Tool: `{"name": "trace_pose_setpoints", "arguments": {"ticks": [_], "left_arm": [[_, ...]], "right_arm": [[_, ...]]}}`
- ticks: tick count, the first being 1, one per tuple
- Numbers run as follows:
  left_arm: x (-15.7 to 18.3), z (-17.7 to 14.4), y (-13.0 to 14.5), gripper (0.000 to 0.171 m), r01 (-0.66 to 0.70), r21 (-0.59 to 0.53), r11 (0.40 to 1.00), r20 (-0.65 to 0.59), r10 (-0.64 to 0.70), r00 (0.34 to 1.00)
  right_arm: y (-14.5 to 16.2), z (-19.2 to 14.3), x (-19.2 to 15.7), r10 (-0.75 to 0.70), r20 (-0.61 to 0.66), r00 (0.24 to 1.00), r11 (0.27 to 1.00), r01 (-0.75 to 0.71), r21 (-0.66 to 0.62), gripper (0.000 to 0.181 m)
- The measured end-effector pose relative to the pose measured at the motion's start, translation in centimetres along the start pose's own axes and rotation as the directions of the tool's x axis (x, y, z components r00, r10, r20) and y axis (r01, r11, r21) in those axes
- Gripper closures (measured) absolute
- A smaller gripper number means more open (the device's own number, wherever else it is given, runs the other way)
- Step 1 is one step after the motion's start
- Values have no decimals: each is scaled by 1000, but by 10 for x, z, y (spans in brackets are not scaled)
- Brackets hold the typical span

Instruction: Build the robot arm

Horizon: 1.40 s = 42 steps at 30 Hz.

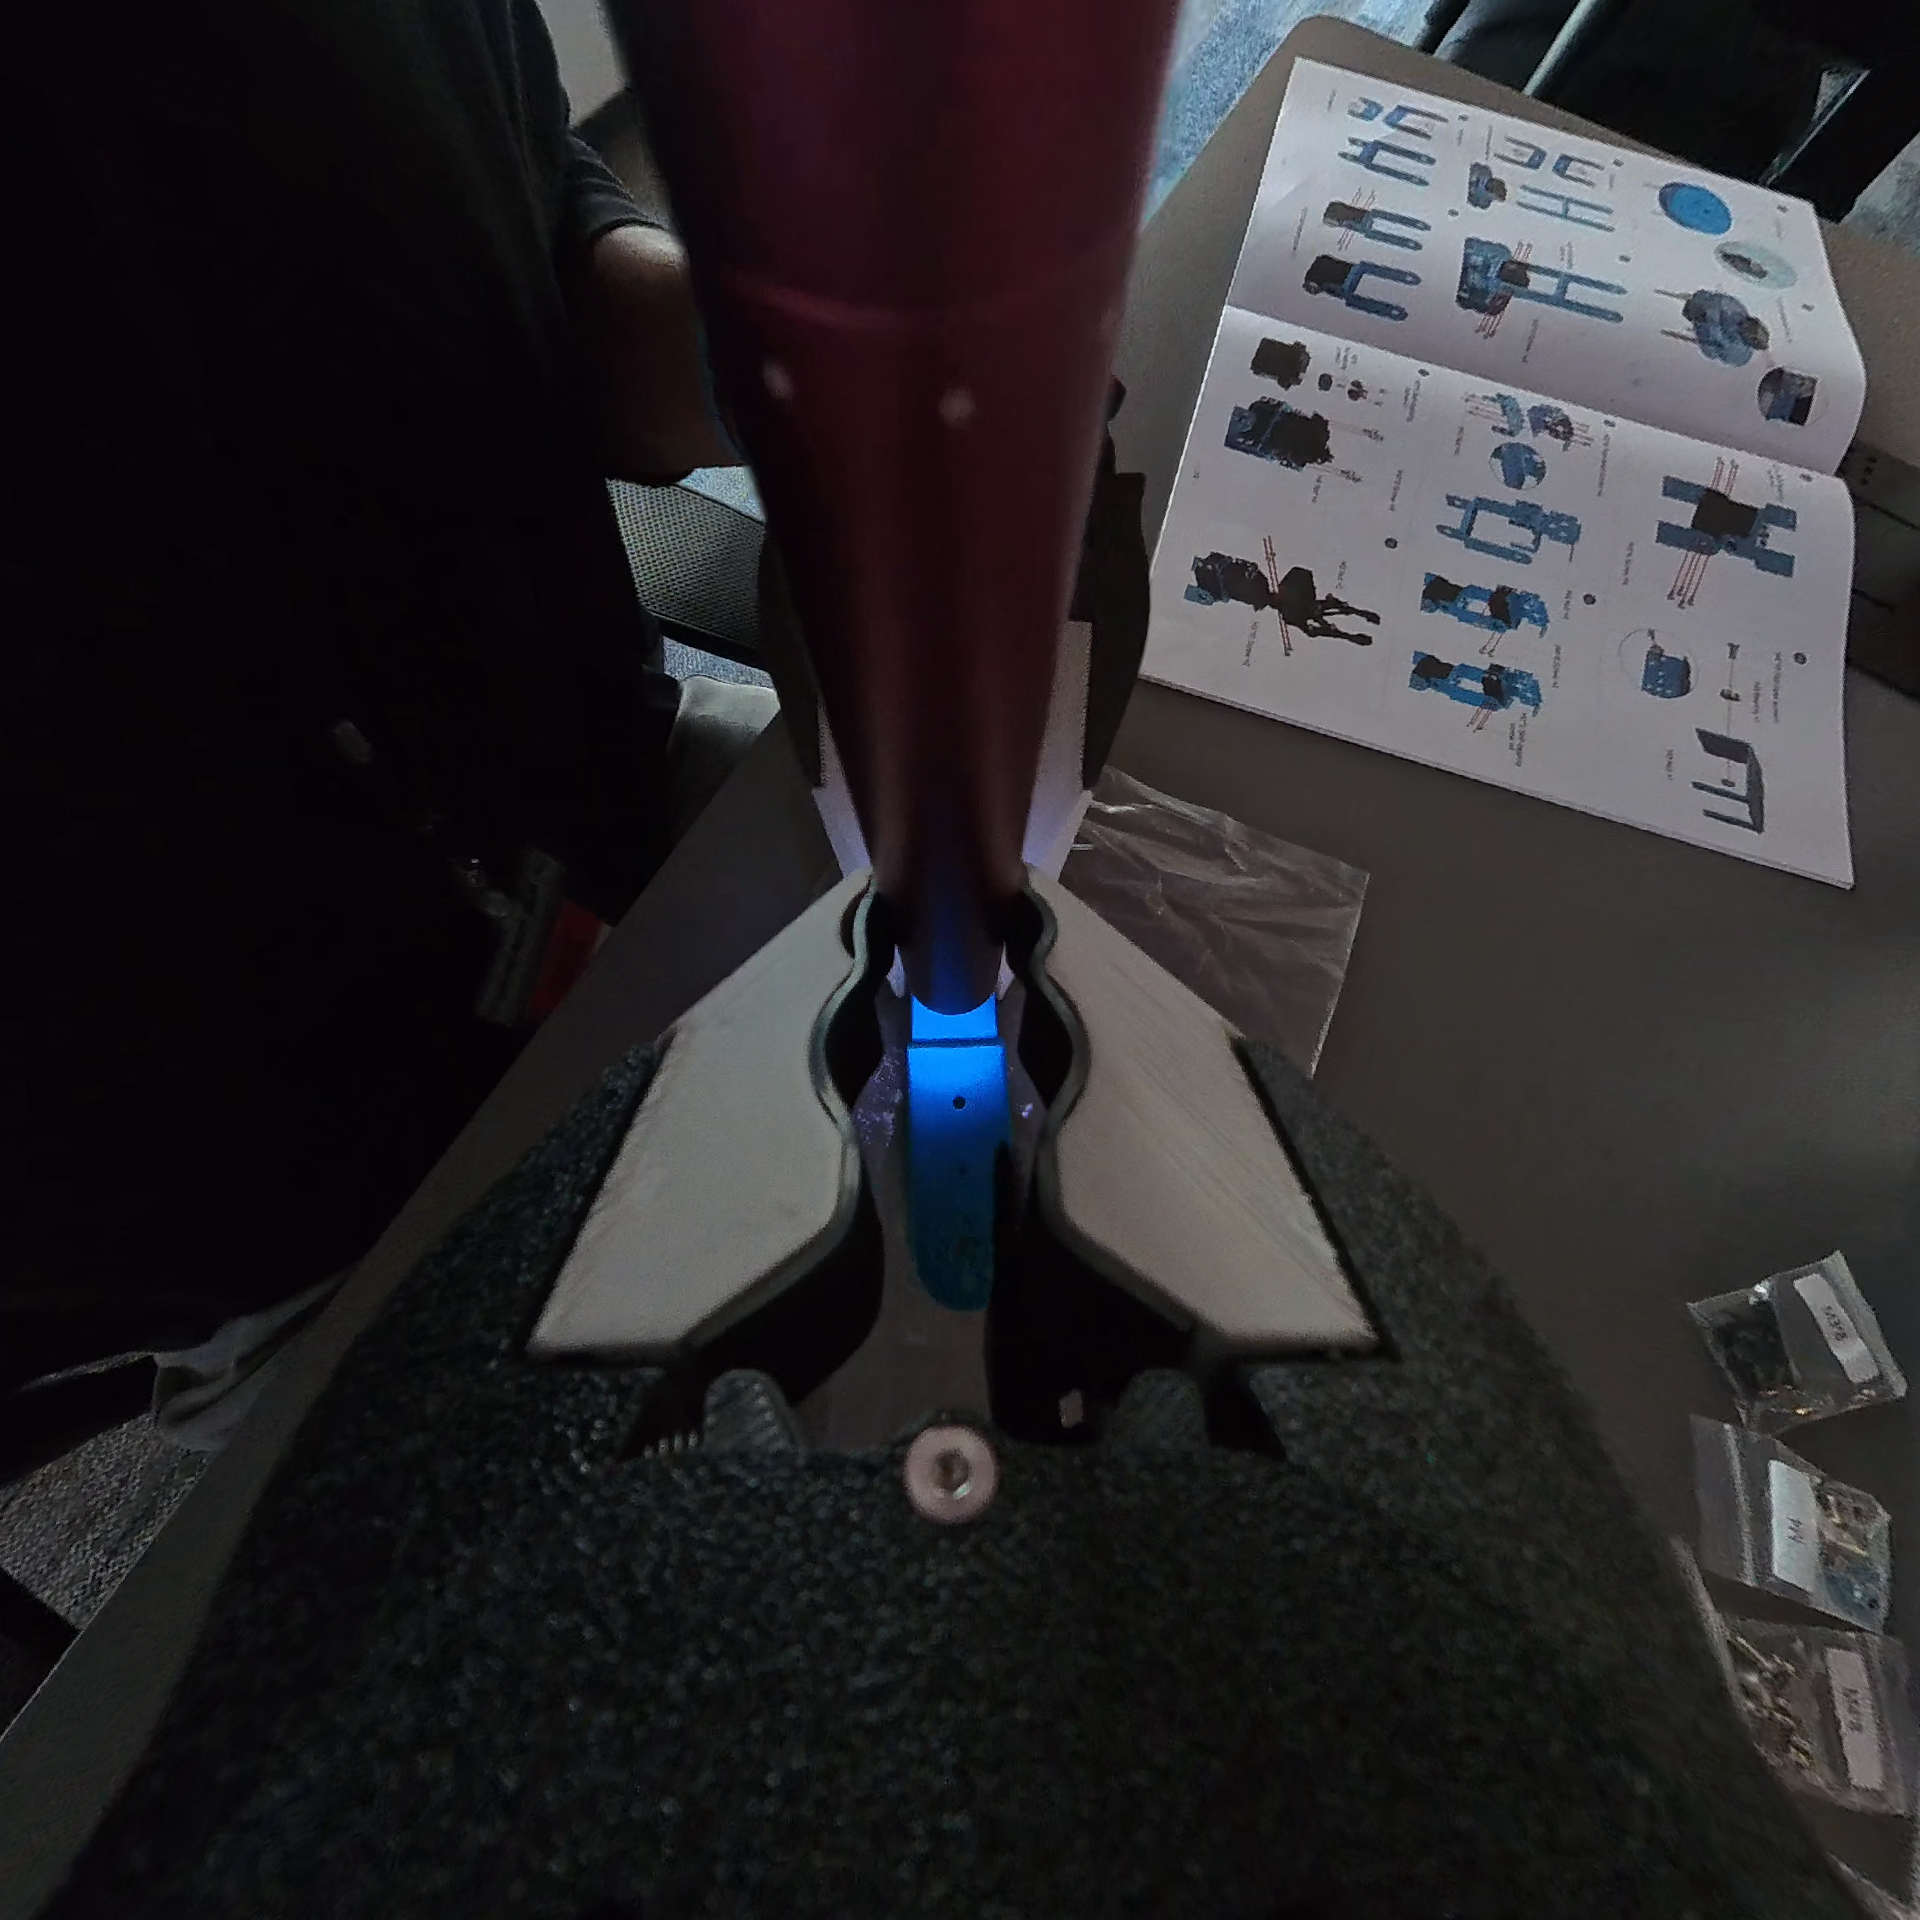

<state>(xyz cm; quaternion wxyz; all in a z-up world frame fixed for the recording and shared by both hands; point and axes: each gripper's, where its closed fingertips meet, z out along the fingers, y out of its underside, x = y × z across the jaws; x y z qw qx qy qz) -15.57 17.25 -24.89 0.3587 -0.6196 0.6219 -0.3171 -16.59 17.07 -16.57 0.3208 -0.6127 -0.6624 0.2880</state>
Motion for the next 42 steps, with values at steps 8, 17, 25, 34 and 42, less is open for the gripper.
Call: {"name": "trace_pose_setpoints", "arguments": {"ticks": [8, 17, 25, 34, 42], "left_arm": [[0, 0, 0, 151, 14, -2, 1000, -10, -14, 1000], [0, -1, 0, 151, 22, -4, 1000, -16, -22, 1000], [1, -1, 1, 151, 19, -3, 1000, -20, -19, 1000], [1, -1, 1, 151, 3, -4, 1000, -22, -3, 1000], [1, -6, 4, 119, 9, -32, 999, -4, -9, 1000]], "right_arm": [[1, -3, 7, 13, -22, 1000, 999, -12, 41, 159], [1, -3, 4, -9, 6, 1000, 999, 9, 44, 159], [-1, -1, 3, -11, 18, 1000, 999, 10, 43, 160], [2, -4, 7, 0, -1, 1000, 999, 0, 33, 159], [4, -6, 9, 39, -14, 999, 998, -38, 41, 160]]}}
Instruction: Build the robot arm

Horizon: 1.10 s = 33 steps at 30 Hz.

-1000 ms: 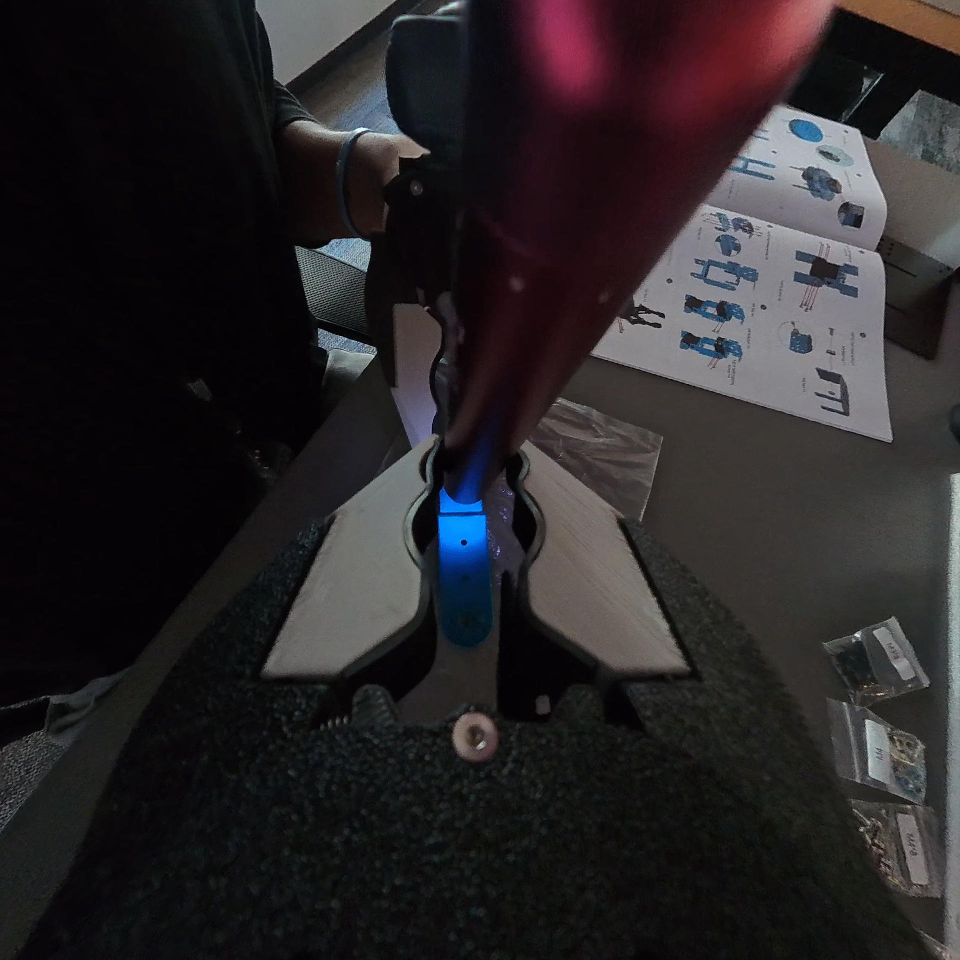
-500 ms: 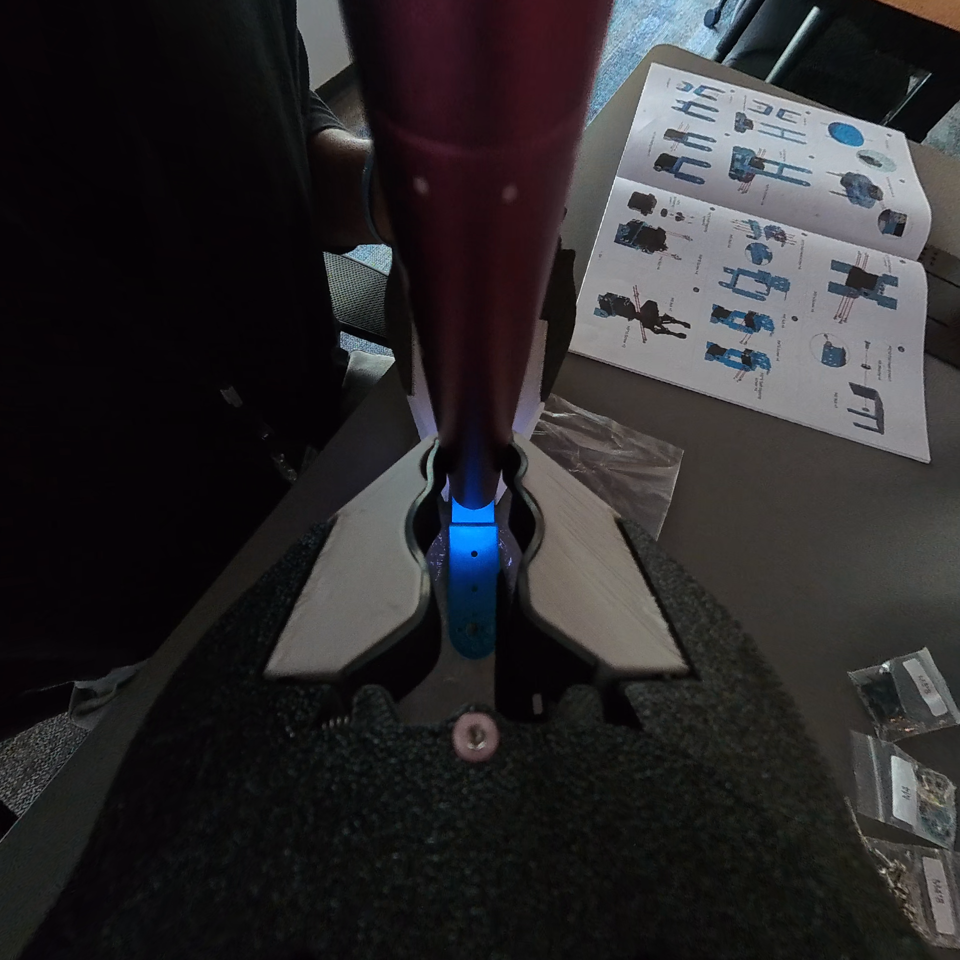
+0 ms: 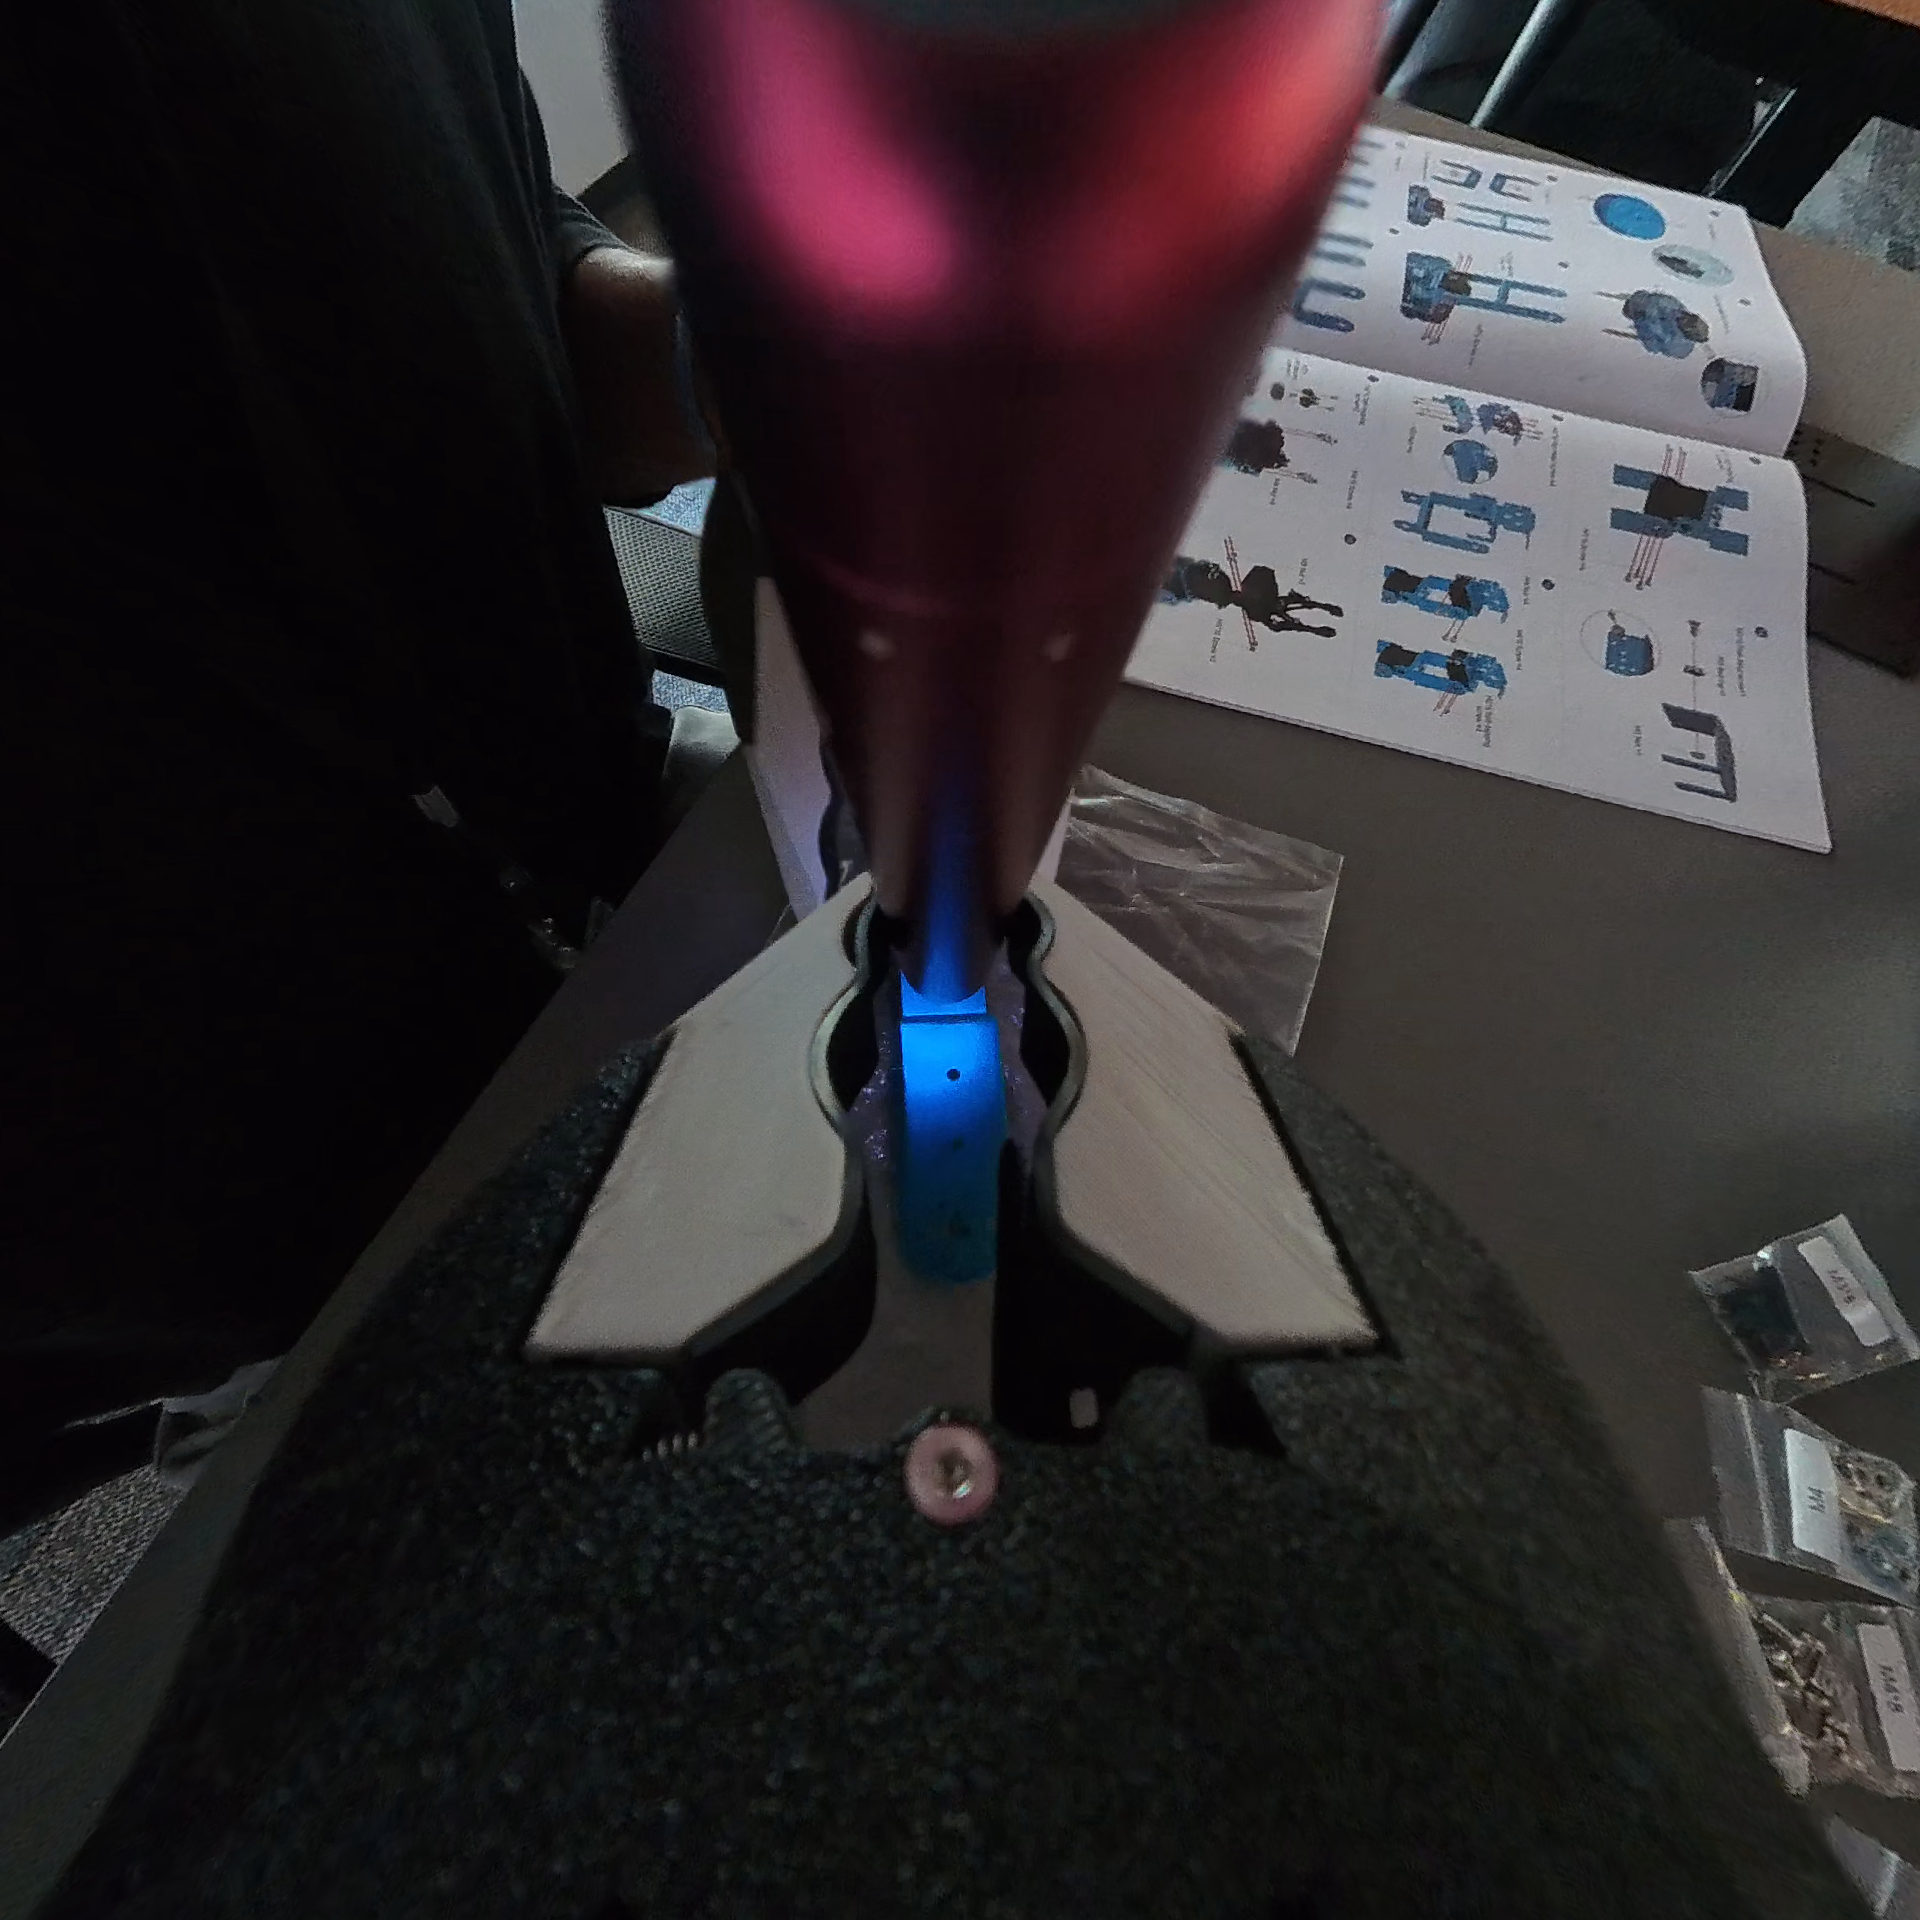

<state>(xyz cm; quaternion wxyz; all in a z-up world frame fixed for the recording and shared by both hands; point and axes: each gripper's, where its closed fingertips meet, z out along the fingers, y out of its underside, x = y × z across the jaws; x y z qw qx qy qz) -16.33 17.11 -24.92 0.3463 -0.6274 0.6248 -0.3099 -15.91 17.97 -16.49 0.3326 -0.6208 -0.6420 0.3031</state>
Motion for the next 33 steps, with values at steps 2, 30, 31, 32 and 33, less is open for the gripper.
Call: {"name": "trace_pose_setpoints", "arguments": {"ticks": [2, 30, 31, 32, 33], "left_arm": [[-2, -10, -15, 117, 26, 70, 997, 7, -26, 1000], [-5, 3, -56, 153, -21, 230, 973, -44, 32, 999], [-5, 3, -56, 153, -19, 231, 973, -49, 31, 998], [-4, 3, -56, 153, -20, 232, 972, -55, 33, 998], [-3, 3, -56, 153, -20, 233, 972, -57, 34, 998]], "right_arm": [[0, 0, 0, 8, 2, 1000, 1000, -8, -4, 161], [-8, 6, -2, 47, 156, 987, 987, -70, 146, 160], [-8, 5, -2, 61, 167, 984, 985, -87, 152, 160], [-7, 5, -2, 72, 177, 982, 983, -100, 154, 160], [-7, 4, -3, 70, 177, 982, 983, -98, 156, 160]]}}
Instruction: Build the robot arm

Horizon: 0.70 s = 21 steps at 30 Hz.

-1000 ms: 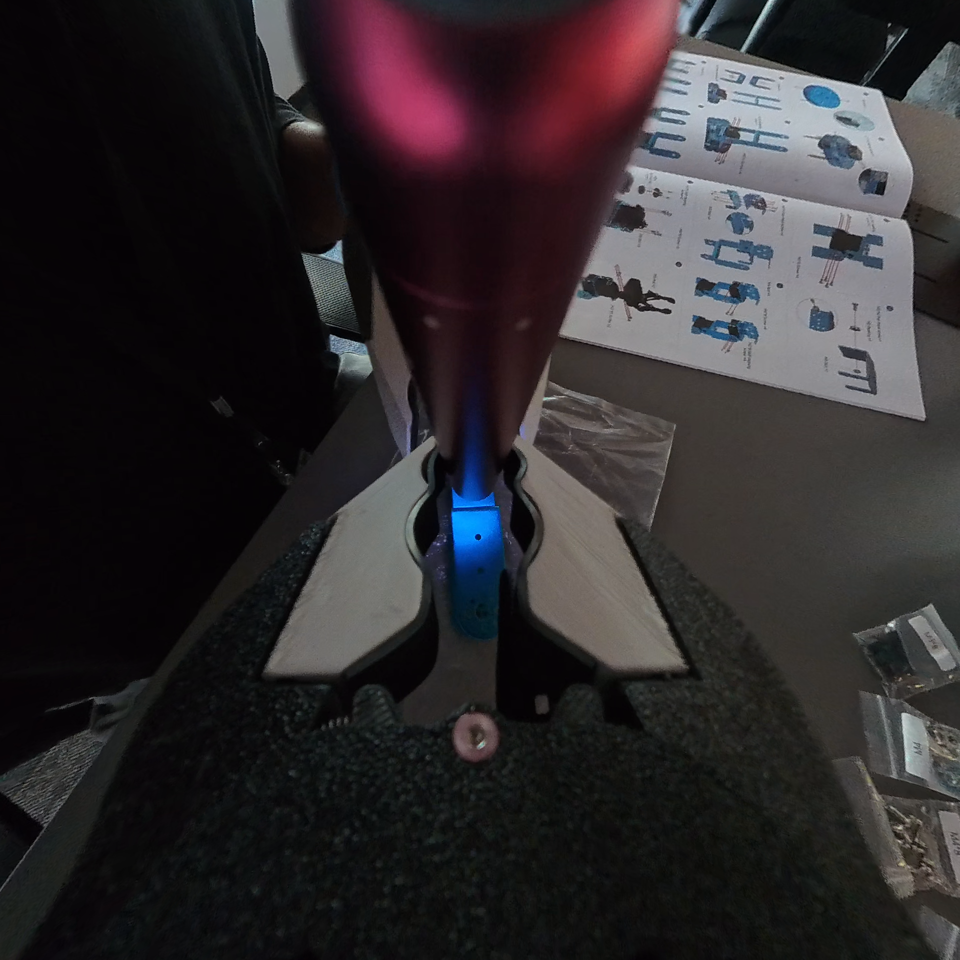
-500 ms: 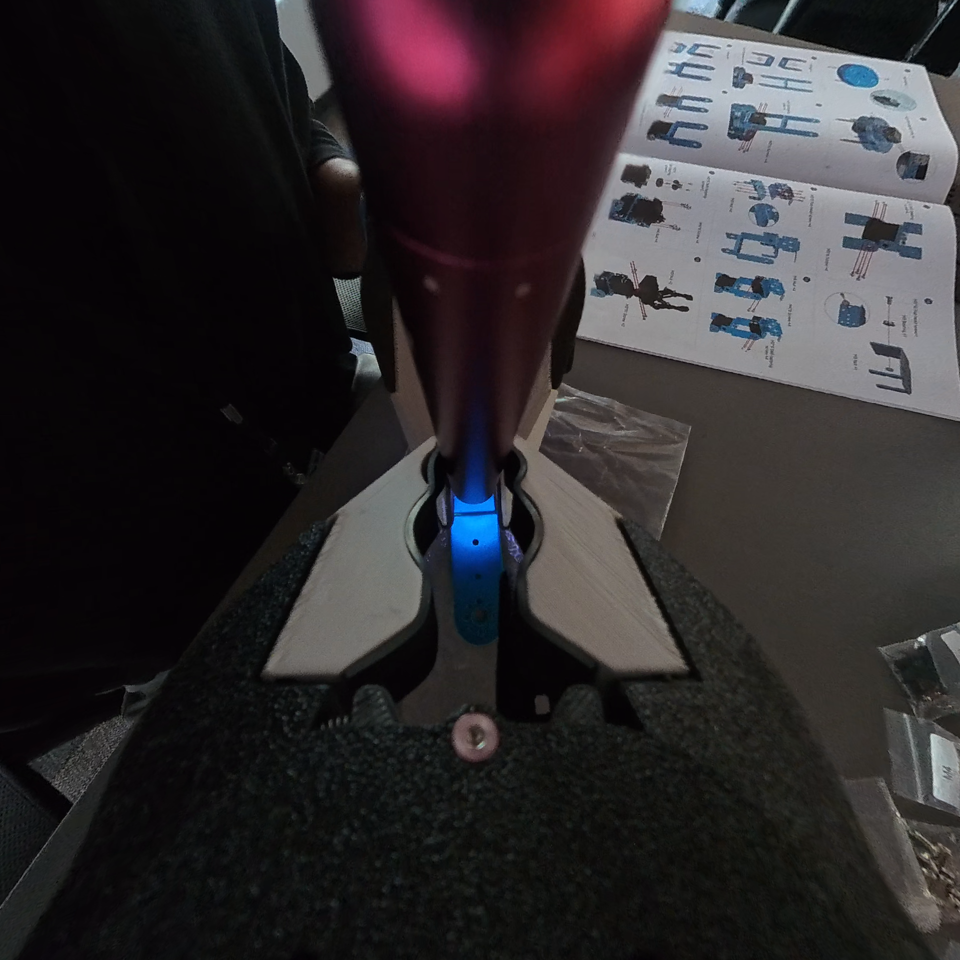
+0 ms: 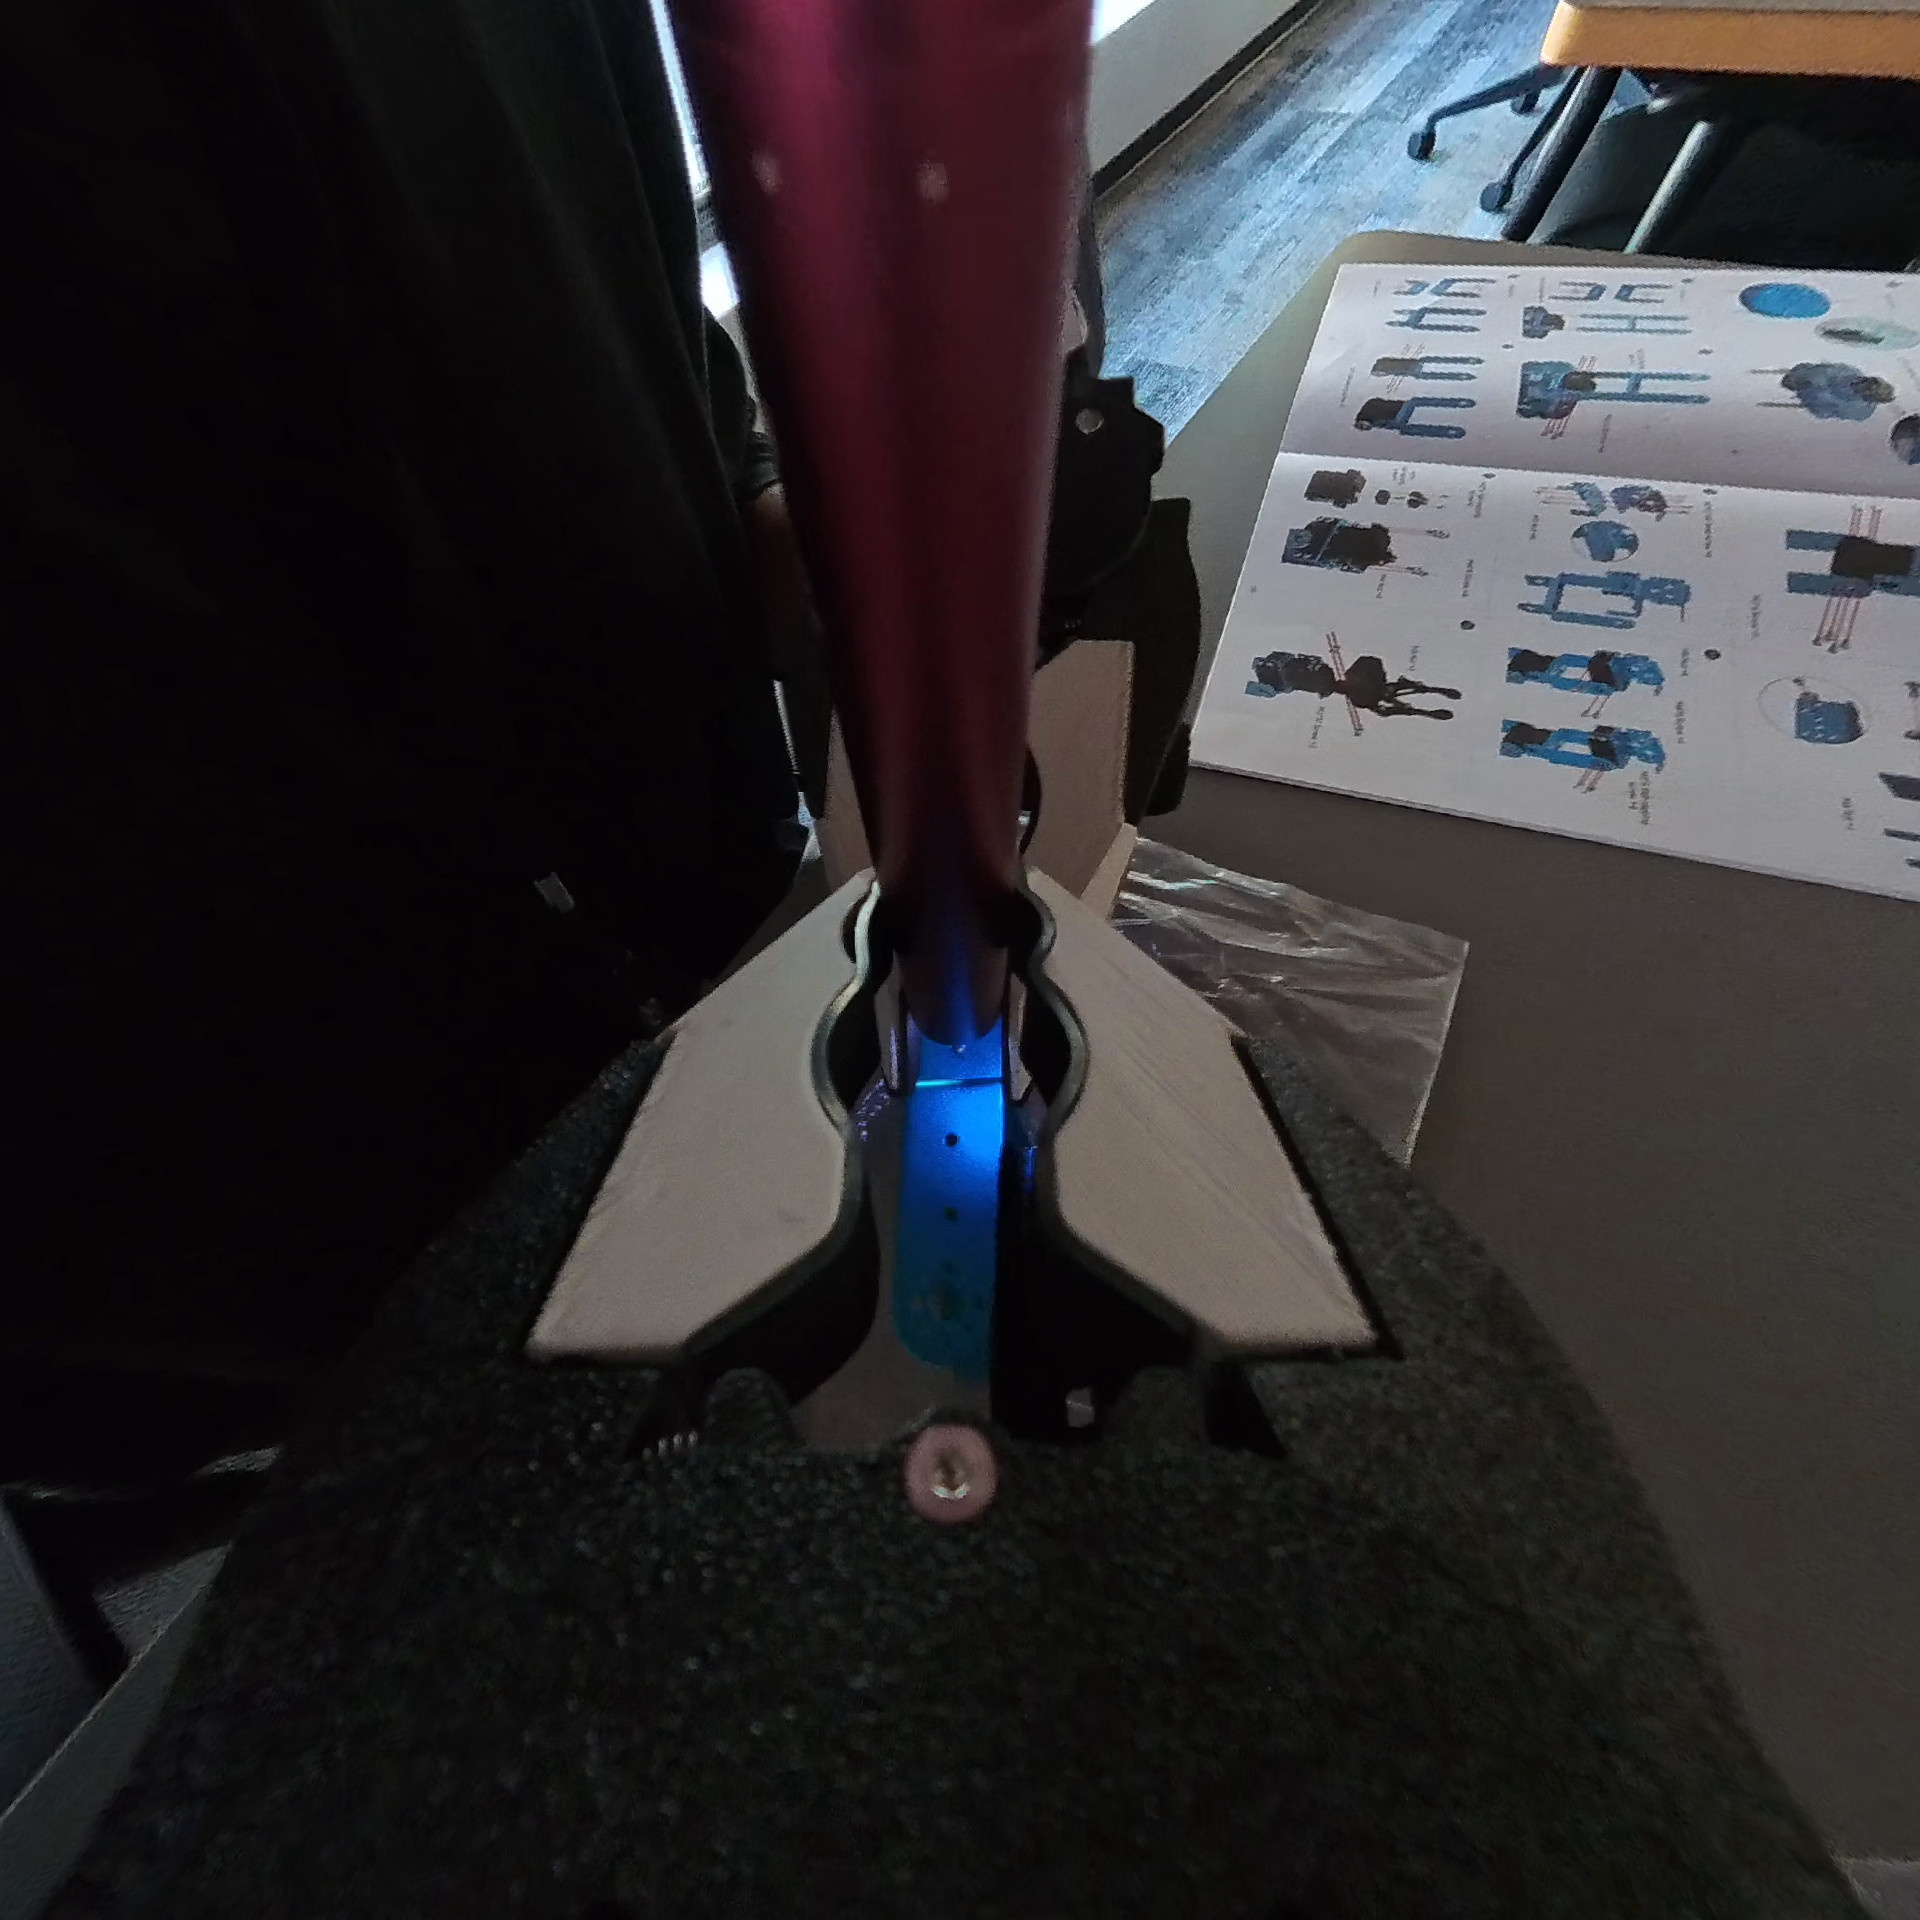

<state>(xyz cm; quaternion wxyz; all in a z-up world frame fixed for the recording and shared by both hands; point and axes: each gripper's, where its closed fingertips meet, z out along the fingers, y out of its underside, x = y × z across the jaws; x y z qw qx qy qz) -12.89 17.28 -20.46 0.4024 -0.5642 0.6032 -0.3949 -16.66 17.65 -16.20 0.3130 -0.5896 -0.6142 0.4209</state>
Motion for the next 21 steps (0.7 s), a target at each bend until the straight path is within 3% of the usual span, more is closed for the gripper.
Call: {"name": "trace_pose_setpoints", "arguments": {"ticks": [8, 12, 16, 21], "left_arm": [[-1, -1, 2, 152, 13, -17, 1000, 9, -13, 1000], [-1, -10, 26, 134, 14, -131, 991, 31, -10, 999], [6, -4, 47, 145, 18, -201, 979, 3, -17, 1000], [2, 0, 52, 151, 27, -218, 976, 21, -23, 1000]], "right_arm": [[0, 0, 1, -36, -41, 999, 999, 36, -10, 160], [1, 1, 2, -55, -60, 997, 997, 51, -55, 160], [0, 3, 0, -73, -58, 996, 995, 68, -79, 160], [0, 4, -2, -101, -77, 992, 992, 94, -80, 160]]}}
